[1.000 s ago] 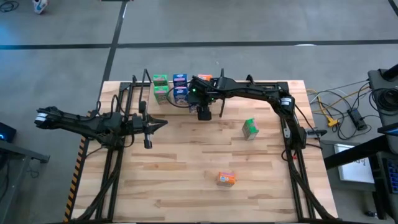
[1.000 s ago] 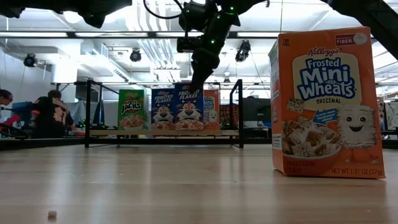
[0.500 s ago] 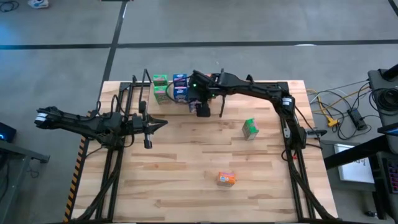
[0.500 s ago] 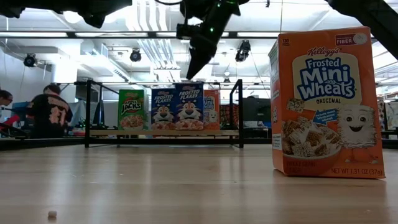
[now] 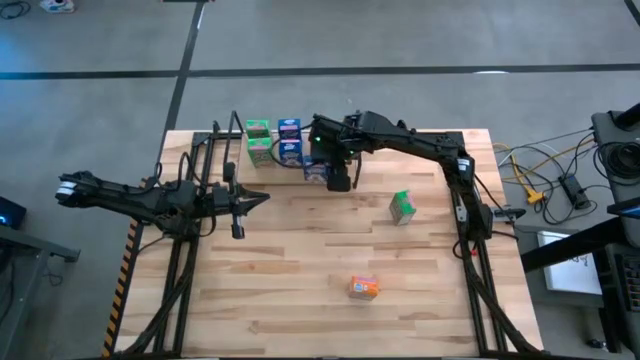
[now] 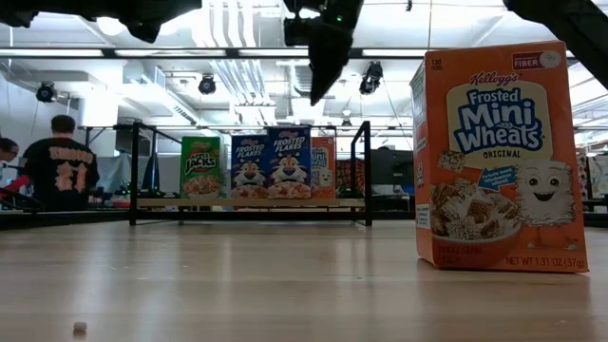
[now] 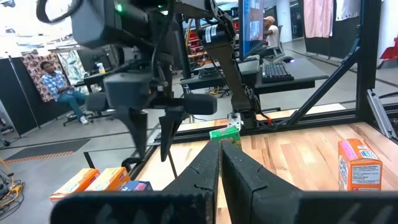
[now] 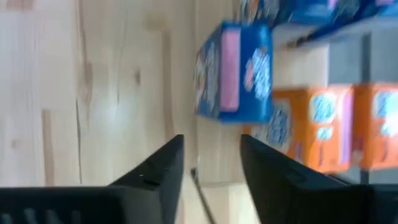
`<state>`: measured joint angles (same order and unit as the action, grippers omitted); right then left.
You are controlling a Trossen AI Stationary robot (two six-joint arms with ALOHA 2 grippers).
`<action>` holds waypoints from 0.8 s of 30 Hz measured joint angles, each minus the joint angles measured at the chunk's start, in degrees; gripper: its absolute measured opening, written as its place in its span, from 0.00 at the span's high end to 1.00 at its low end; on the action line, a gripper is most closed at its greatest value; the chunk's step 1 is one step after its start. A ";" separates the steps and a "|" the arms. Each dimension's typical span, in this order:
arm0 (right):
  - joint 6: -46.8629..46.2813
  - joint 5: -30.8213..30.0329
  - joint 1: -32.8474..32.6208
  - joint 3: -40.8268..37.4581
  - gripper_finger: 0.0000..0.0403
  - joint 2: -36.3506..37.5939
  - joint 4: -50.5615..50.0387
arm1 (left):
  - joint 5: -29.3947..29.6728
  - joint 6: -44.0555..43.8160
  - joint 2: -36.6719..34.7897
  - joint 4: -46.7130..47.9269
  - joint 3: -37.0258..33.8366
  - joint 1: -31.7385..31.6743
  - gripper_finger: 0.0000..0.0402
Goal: Stack cereal on shelf
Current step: Put the blue cereal box on the shelf aligned with the other blue cereal box
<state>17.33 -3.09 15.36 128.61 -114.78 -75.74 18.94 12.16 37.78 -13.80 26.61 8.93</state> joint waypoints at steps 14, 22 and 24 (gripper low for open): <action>-2.65 -8.98 0.87 -10.37 0.97 0.02 4.70 | 0.00 0.00 0.00 0.02 0.00 0.00 1.00; -1.66 -8.56 1.02 -13.72 0.97 -0.02 10.20 | 0.00 0.00 0.00 -0.02 0.00 0.00 1.00; -1.25 -7.56 1.02 -14.02 0.97 -0.02 11.85 | 0.00 0.00 0.00 -0.02 0.00 0.00 1.00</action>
<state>16.08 -10.65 16.38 114.59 -114.80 -63.88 18.94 12.16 37.78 -13.82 26.61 8.93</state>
